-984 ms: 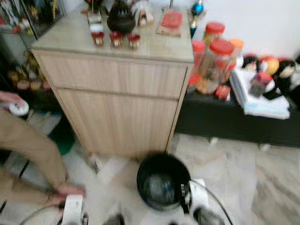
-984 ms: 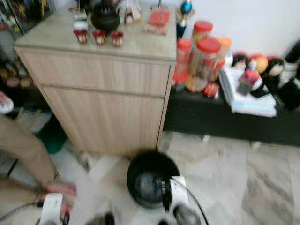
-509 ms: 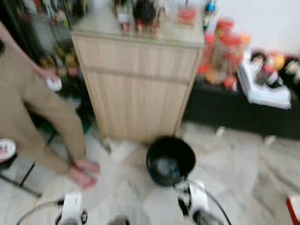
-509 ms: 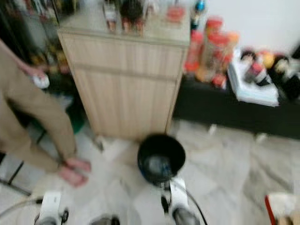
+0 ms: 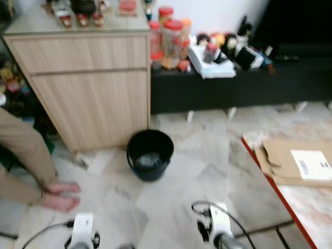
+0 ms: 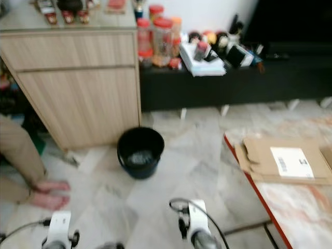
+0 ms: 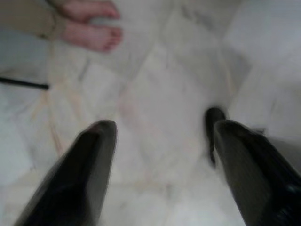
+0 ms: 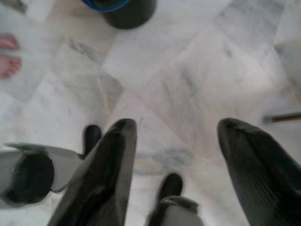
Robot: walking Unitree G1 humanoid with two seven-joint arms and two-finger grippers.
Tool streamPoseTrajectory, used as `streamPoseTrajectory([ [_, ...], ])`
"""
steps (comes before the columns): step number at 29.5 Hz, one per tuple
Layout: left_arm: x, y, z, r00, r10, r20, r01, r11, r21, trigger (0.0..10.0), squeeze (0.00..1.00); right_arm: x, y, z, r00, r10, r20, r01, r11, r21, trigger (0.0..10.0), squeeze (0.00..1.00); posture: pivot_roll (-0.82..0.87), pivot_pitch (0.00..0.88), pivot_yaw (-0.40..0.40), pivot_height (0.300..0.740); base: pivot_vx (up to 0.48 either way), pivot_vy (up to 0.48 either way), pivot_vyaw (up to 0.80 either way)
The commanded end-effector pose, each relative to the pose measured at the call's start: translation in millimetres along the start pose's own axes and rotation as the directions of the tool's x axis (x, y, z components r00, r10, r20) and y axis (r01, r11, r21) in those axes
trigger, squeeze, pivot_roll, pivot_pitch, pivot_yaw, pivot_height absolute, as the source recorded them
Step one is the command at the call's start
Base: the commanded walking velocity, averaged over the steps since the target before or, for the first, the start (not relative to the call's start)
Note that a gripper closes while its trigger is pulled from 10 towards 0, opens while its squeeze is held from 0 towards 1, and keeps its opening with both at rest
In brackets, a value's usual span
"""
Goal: Picking trash to rubbish bin
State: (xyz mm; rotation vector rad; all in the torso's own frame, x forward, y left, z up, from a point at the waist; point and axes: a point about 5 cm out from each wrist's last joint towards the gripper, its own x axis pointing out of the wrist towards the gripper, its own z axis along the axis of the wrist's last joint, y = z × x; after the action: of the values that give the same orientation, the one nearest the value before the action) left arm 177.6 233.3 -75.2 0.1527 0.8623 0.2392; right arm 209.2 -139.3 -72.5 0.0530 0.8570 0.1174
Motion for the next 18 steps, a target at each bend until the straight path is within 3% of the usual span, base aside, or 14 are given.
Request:
streamPoseTrajectory([
  [1, 0.4, -0.7, 2.0, 1.0, -0.002, 0.009, 0.002, 1.0, 0.003, 10.0, 0.0, -1.2, -4.8, -3.5, 1.0, -0.013, -0.013, 0.013, 1.0, 0.0, 10.0, 0.0, 0.16, 0.099, -0.034, 0.74, 0.0, 0.0, -0.68],
  [18, 0.6, 0.0, 2.5, 1.0, -0.002, 0.009, 0.002, 1.0, 0.023, 10.0, 0.0, -1.5, -3.4, -5.6, 1.0, -0.007, -0.019, 0.007, 1.0, -0.001, 10.0, 0.0, 0.16, 0.101, -0.029, 0.74, 0.0, 0.0, -0.66],
])
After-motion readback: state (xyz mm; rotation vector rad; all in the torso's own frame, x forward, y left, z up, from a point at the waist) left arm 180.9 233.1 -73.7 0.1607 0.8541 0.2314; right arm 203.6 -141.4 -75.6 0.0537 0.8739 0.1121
